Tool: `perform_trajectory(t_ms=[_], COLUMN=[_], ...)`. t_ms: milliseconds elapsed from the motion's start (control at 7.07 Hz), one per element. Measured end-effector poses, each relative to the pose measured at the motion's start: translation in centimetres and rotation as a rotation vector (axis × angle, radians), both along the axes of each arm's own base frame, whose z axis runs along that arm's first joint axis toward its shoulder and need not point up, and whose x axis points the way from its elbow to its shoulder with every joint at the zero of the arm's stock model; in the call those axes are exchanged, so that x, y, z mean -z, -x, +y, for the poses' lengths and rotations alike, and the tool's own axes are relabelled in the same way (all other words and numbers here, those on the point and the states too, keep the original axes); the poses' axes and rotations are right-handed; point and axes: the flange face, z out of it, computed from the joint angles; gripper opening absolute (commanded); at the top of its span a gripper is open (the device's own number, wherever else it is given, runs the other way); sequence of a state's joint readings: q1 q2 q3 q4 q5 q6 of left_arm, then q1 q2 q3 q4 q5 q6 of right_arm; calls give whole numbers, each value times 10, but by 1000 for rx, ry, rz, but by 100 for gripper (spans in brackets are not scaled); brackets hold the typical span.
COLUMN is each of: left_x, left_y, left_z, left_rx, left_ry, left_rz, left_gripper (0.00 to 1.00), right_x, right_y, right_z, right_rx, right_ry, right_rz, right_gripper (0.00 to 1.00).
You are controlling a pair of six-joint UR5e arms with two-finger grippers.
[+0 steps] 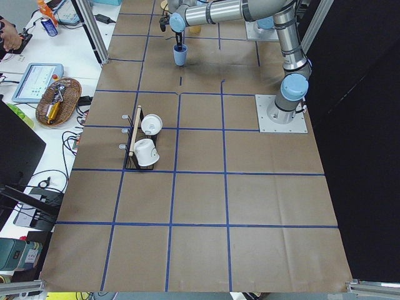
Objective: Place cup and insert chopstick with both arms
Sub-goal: 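Carry the blue cup to table center while the right gripper reaches the chopstick, then release the blue cup and raise the left gripper while the right grasps the chopstick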
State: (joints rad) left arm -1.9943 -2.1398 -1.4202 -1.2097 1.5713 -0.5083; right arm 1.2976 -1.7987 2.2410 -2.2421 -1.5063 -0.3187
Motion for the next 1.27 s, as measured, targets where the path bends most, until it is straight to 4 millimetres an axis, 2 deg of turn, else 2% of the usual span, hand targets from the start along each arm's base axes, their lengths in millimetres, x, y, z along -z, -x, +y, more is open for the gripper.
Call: perform_trajectory(t_ms=[142,425,566,708,849,1274], left_x=[1,7,7,2,-18,-109], left_y=[0,2,3,2,0,-25], left_z=[0,-4,-4,-4,-4,0], left_rx=[-3,-40,-55,-61,-64,-19], left_ry=[-5,-5,-4,5,31,132], left_rz=[0,0,1,5,18,56], left_gripper=[99,100,100,100,100,100], right_x=[3,6,9,12,14,14], right_y=[0,1,2,2,2,2], right_z=[2,4,6,9,11,12], right_rx=[1,4,6,7,6,2], right_ry=[-14,-43,-67,-98,-121,-134], right_rz=[-3,4,13,14,12,16], right_gripper=[70,38,29,24,22,21])
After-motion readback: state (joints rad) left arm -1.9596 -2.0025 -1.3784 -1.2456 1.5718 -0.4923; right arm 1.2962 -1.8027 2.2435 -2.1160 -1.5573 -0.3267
